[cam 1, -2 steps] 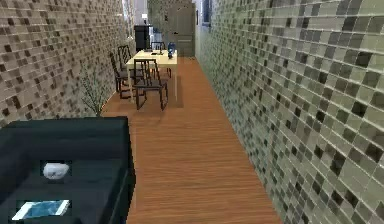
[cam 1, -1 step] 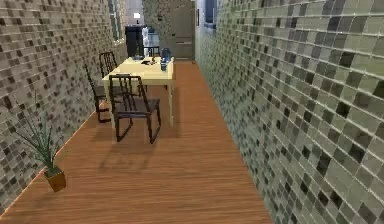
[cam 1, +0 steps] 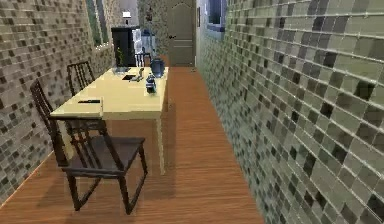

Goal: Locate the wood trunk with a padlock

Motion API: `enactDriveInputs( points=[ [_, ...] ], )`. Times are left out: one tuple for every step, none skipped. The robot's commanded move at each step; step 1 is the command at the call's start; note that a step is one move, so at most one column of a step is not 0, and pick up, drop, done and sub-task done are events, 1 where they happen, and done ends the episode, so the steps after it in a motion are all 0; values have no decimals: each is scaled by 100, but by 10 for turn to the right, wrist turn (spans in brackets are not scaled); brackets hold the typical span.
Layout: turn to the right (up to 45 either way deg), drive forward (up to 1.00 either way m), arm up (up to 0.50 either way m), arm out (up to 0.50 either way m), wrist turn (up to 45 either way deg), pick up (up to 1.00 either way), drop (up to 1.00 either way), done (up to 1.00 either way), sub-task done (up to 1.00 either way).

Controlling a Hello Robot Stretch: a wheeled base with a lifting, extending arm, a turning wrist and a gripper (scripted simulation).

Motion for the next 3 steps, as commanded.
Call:
enactDriveInputs(
  points=[
    [30,0,0,0,0,0,0,0,0],
    [90,0,0,0,0,0,0,0,0],
    [0,90,0,0,0,0,0,0,0]
  ],
)
